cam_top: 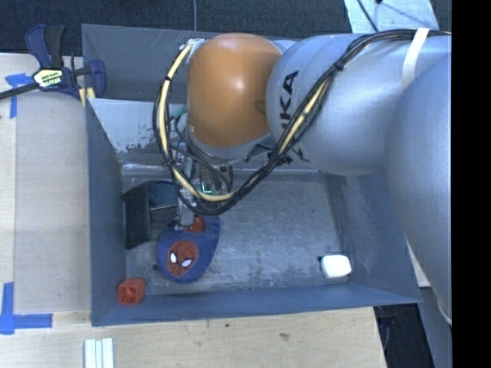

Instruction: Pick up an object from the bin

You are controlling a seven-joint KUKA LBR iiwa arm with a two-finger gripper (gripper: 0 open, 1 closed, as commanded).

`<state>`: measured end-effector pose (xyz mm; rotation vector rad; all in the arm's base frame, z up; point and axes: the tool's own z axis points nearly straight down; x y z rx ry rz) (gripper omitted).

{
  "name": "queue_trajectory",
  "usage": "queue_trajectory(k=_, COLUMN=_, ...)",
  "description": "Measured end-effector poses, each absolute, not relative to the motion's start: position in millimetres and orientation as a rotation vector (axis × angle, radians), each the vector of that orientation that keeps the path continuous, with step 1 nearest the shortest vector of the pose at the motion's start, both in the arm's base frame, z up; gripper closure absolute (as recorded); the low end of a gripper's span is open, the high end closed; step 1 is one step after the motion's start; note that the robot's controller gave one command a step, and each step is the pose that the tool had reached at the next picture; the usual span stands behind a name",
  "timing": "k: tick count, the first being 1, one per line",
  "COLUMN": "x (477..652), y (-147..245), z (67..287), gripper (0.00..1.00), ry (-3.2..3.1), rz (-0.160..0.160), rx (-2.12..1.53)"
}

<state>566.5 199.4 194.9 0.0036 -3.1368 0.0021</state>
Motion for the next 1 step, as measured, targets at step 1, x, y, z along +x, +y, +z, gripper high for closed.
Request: queue_trajectory(k=1, x=596.8, y=178.5, z=69.5, gripper=0.0, ry=-3.135, rz=-0.004, rx=0.065)
